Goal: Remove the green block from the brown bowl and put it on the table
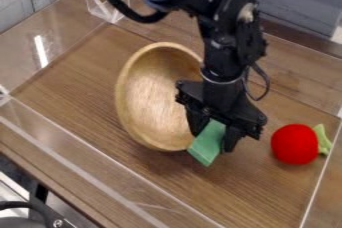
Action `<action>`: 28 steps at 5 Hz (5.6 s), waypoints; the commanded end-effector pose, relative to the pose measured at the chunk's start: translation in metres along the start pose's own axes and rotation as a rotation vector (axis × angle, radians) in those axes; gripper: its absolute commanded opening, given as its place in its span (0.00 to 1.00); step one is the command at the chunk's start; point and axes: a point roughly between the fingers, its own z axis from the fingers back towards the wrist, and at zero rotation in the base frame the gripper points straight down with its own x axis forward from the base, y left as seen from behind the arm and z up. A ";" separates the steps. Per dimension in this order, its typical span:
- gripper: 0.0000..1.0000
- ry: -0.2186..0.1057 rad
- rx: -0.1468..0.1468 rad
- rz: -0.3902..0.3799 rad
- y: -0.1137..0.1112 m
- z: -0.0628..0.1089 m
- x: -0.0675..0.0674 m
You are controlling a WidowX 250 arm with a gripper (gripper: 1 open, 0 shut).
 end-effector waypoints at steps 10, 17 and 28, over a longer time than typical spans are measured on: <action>1.00 -0.035 -0.005 0.041 0.008 -0.002 0.001; 1.00 -0.075 -0.030 0.130 -0.014 0.043 0.020; 0.00 -0.126 -0.023 0.132 0.077 0.065 0.051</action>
